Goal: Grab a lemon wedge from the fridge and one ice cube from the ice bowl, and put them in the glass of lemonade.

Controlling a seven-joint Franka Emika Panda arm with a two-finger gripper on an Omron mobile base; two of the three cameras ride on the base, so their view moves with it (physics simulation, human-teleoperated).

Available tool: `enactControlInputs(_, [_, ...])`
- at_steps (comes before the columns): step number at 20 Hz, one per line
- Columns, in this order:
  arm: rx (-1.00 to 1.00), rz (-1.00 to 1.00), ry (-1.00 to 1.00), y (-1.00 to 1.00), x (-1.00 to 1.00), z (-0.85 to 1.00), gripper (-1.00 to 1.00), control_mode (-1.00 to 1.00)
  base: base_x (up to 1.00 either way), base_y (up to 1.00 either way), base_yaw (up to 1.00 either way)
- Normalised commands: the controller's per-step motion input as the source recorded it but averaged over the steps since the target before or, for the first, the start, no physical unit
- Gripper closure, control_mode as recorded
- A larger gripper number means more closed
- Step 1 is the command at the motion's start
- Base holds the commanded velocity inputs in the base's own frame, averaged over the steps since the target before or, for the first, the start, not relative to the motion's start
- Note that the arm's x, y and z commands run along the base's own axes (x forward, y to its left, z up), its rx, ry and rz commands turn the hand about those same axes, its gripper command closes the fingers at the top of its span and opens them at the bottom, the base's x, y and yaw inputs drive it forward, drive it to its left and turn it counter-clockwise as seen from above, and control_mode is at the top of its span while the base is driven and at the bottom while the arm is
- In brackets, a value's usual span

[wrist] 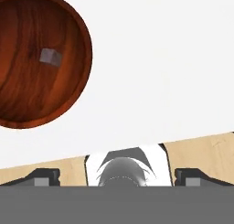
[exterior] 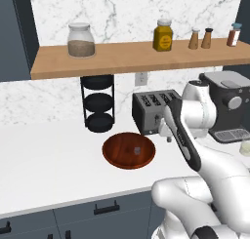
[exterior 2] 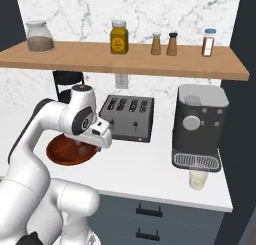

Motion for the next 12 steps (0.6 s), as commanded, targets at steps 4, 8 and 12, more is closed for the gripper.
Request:
enactControlInputs(4, [0.0,0.07,-0.16,0.11,-0.35,0.03,-1.0,-1.0,0.0,0.0,0.0])
enactControlInputs(8, [0.0,0.0,0.0,0.0,0.0,0.0,-1.0,-1.0,0.0,0.0,0.0])
enactControlInputs(12, [0.0,0.0,0.0,0.0,0.0,0.0,-1.0,-1.0,0.0,0.0,0.0])
